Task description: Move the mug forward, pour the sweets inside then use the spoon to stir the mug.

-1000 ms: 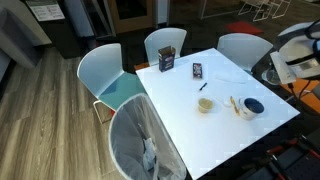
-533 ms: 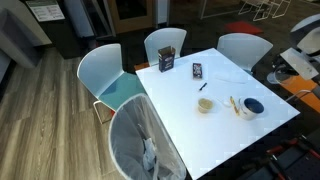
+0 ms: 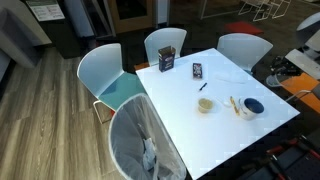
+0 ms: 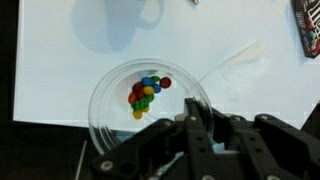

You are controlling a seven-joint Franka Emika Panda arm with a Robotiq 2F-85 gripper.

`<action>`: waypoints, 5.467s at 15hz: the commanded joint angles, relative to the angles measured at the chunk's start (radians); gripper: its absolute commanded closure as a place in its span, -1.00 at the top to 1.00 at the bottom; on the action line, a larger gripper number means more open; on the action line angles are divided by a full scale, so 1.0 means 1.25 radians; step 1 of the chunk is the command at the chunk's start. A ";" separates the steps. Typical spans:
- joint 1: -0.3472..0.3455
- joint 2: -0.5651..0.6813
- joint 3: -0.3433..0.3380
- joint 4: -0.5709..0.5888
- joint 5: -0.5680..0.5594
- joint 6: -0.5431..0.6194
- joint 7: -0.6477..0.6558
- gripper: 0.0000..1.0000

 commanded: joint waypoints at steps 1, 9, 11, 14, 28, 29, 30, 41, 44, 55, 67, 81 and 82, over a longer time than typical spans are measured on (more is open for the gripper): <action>-0.047 -0.022 0.011 0.044 -0.079 -0.135 -0.023 -0.97; -0.411 -0.062 0.363 0.237 -0.493 -0.260 0.078 -0.97; -0.523 -0.038 0.495 0.274 -0.472 -0.236 0.057 -0.97; -0.702 -0.019 0.698 0.319 -0.463 -0.222 0.053 -0.97; -1.007 0.271 0.981 0.610 -0.558 -0.230 0.249 -0.97; -1.006 0.287 0.981 0.626 -0.566 -0.240 0.267 -0.97; -1.005 0.301 0.980 0.642 -0.572 -0.251 0.284 -0.97; -0.974 0.230 0.949 0.596 -0.643 -0.282 0.329 0.68; -0.948 0.134 0.915 0.523 -0.726 -0.288 0.322 1.00; -0.957 -0.025 1.066 0.412 -0.739 -0.291 0.063 1.00; -0.928 0.129 1.170 0.571 -0.755 -0.310 -0.151 1.00; -0.878 0.432 1.179 0.826 -0.932 -0.424 -0.258 1.00; -0.880 0.439 1.180 0.831 -0.930 -0.423 -0.265 1.00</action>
